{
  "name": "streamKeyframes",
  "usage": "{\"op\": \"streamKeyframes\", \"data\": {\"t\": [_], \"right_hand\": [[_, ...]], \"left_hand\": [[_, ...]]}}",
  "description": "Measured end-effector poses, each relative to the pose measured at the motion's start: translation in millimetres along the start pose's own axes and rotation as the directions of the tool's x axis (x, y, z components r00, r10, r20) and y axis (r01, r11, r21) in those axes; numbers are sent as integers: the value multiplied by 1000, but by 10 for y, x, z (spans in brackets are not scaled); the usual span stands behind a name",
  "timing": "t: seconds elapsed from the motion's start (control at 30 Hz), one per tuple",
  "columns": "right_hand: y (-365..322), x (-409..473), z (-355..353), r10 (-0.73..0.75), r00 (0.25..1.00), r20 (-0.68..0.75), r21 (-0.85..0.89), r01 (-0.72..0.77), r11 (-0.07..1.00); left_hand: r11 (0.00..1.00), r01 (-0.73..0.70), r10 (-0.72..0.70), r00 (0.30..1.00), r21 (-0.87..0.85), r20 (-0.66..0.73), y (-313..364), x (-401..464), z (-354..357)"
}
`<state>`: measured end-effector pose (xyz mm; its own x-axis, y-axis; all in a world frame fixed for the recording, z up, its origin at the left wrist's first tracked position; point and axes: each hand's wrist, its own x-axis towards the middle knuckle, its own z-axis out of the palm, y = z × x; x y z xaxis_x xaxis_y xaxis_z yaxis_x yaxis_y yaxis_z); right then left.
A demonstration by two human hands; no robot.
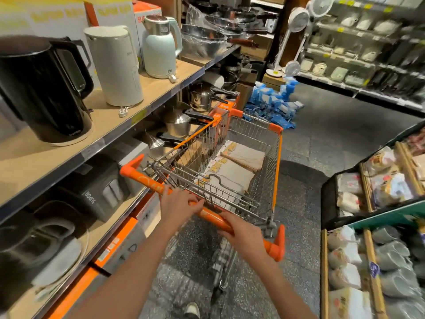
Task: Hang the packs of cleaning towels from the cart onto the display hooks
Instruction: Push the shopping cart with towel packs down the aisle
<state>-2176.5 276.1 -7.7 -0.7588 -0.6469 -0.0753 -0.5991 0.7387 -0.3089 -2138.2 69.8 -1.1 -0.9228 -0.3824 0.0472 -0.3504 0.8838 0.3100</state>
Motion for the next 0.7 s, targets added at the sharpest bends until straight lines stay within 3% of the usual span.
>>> {"op": "streamKeyframes", "data": {"t": [0.33, 0.47, 0.6, 0.7], "right_hand": [[312, -647, -145, 131, 991, 25, 204, -134, 970], [250, -731, -100, 72, 997, -8, 209, -69, 976], [213, -784, -24, 2, 999, -52, 310, 14, 951], [351, -734, -72, -7, 994, -105, 374, 46, 926]], "left_hand": [[999, 31, -31, 999, 6, 15, -210, -253, -87], [996, 87, -88, 996, -35, -4, -281, -324, -59], [945, 282, -288, 957, -164, -15, -28, -426, -39], [950, 296, -303, 951, -96, -64, 384, -575, 66]]}}
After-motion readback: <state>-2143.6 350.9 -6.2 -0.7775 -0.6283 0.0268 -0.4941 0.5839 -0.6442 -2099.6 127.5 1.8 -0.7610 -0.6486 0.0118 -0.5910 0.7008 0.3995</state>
